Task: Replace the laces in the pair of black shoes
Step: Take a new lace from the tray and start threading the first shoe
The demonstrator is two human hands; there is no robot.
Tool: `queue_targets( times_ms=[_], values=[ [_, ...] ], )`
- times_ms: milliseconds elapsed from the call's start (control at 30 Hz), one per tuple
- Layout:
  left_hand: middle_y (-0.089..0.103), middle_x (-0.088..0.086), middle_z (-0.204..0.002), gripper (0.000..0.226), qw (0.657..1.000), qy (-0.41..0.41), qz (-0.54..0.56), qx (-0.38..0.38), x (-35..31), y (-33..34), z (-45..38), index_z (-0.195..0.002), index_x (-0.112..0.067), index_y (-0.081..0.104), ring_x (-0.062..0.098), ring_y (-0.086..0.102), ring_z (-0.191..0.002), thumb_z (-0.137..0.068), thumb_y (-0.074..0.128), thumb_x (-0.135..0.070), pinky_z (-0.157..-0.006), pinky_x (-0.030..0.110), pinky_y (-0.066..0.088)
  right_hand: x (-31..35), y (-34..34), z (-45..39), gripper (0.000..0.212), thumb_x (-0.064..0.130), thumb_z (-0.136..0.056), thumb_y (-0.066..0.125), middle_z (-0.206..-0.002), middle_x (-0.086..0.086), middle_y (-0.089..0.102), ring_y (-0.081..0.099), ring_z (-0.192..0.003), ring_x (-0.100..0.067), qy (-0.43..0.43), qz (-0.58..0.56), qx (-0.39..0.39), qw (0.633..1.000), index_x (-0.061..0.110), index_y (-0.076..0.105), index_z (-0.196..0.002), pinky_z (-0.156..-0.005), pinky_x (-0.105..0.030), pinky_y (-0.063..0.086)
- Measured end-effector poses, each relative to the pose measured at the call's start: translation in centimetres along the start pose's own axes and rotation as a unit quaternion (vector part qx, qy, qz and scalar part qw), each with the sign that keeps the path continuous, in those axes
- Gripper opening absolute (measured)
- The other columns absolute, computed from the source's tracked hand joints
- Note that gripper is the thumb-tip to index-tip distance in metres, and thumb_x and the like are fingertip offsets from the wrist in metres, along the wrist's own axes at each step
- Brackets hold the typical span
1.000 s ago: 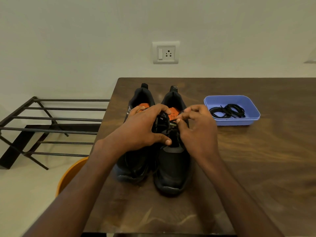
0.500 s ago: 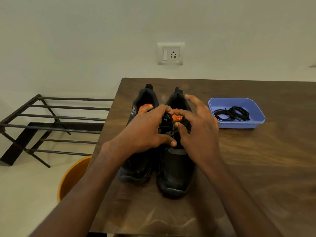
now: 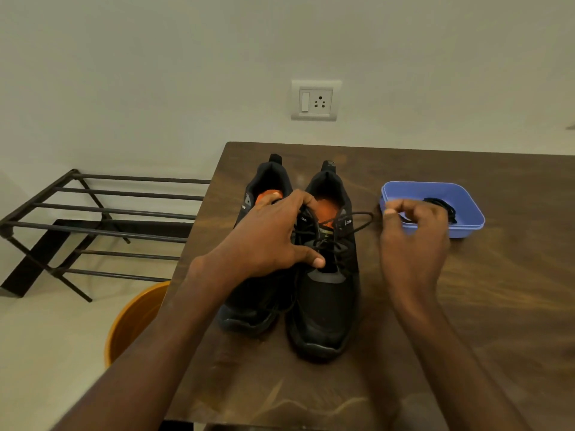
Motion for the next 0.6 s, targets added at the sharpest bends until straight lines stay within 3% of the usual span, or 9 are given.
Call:
queue_targets(
  times_ms=[67,100,167,233,367,433,500,533,600],
  values=[
    [0.049,-0.005,-0.152,0.094,1.000,-0.005,0.001,-0.001,0.0,0.0,0.0,-0.137,-0.050,0.035,0.029,0.028,-0.154,-0.060,0.086,-0.068,-0.121,0.059,0.030,1.1,0.8,0.0,0.031,0.003,-0.090,0.068,-0.137,-0.001,0.054,0.049,-0.124,-0.009,-0.085,0.026,0.023,0.996,0.022,0.070,-0.114,-0.101,-0.006,0.035],
    [0.050,-0.005,-0.152,0.094,1.000,-0.007,-0.003,-0.002,-0.1,-0.1,0.1,-0.138,-0.049,0.035,0.029,0.026,-0.154,-0.061,0.087,-0.066,-0.122,0.060,0.030,1.8,1.4,0.2,0.033,0.003,-0.091,0.067,-0.144,0.000,0.051,0.045,-0.131,-0.010,-0.125,0.033,0.047,0.990,0.022,0.071,-0.118,-0.106,-0.012,0.034],
    [0.052,-0.005,-0.150,0.093,1.000,-0.005,-0.013,-0.006,-0.5,-0.2,0.2,-0.140,-0.044,0.037,0.029,0.026,-0.154,-0.064,0.087,-0.063,-0.123,0.058,0.028,2.7,3.2,1.0,0.030,0.011,-0.093,0.067,-0.156,0.004,0.042,0.039,-0.143,-0.018,-0.184,0.075,0.104,0.975,0.027,0.073,-0.118,-0.113,-0.044,0.039],
    [0.055,-0.004,-0.146,0.091,1.000,0.007,-0.016,-0.011,-0.9,-0.3,0.3,-0.141,-0.039,0.039,0.025,0.036,-0.149,-0.067,0.088,-0.058,-0.125,0.052,0.026,3.0,4.7,1.9,0.027,0.021,-0.092,0.072,-0.161,0.006,0.038,0.034,-0.149,-0.024,-0.214,0.135,0.151,0.956,0.034,0.074,-0.115,-0.112,-0.060,0.034],
    [0.056,-0.003,-0.146,0.092,1.000,0.005,-0.017,-0.009,-1.0,-0.3,0.3,-0.141,-0.040,0.037,0.027,0.032,-0.150,-0.067,0.087,-0.060,-0.124,0.054,0.027,2.3,4.7,2.2,0.016,0.022,-0.086,0.079,-0.140,0.007,0.059,0.054,-0.129,-0.016,-0.208,0.109,0.115,0.965,0.029,0.079,-0.101,-0.104,-0.057,0.044],
    [0.056,-0.004,-0.146,0.093,1.000,0.000,-0.013,-0.007,-0.7,-0.2,0.3,-0.140,-0.043,0.036,0.028,0.030,-0.152,-0.065,0.087,-0.063,-0.123,0.055,0.029,2.2,3.2,1.8,0.010,0.015,-0.088,0.076,-0.119,0.008,0.064,0.057,-0.108,0.000,-0.178,0.045,0.046,0.982,0.025,0.078,-0.092,-0.096,-0.040,0.051],
    [0.054,-0.004,-0.148,0.093,1.000,-0.003,-0.005,-0.005,-0.5,-0.1,0.2,-0.138,-0.047,0.035,0.029,0.030,-0.153,-0.062,0.087,-0.065,-0.122,0.057,0.031,2.0,1.2,1.3,0.018,0.009,-0.091,0.072,-0.108,0.005,0.062,0.055,-0.097,0.007,-0.119,-0.015,-0.031,0.992,0.027,0.072,-0.089,-0.089,-0.015,0.046],
    [0.053,-0.004,-0.149,0.093,1.000,-0.003,-0.001,-0.005,-0.4,-0.1,0.2,-0.137,-0.047,0.035,0.029,0.030,-0.153,-0.062,0.086,-0.066,-0.121,0.058,0.031,1.6,0.0,0.9,0.018,0.009,-0.092,0.070,-0.107,0.002,0.062,0.055,-0.095,0.006,-0.085,-0.045,-0.067,0.993,0.027,0.070,-0.091,-0.087,-0.011,0.044],
    [0.053,-0.004,-0.149,0.093,1.000,-0.001,0.002,-0.006,-0.3,-0.2,0.2,-0.137,-0.048,0.035,0.029,0.031,-0.152,-0.061,0.086,-0.067,-0.121,0.057,0.031,0.4,-1.8,0.0,0.011,0.013,-0.095,0.067,-0.109,0.000,0.061,0.058,-0.096,-0.004,-0.041,-0.058,-0.114,0.991,0.023,0.068,-0.095,-0.090,-0.021,0.049]
  ],
)
Point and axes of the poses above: each hand's wrist, its own z-axis away from the middle knuckle, its own y-axis out of the palm, x = y × z, the point moved 8 cm from there along -z, towards the middle knuckle
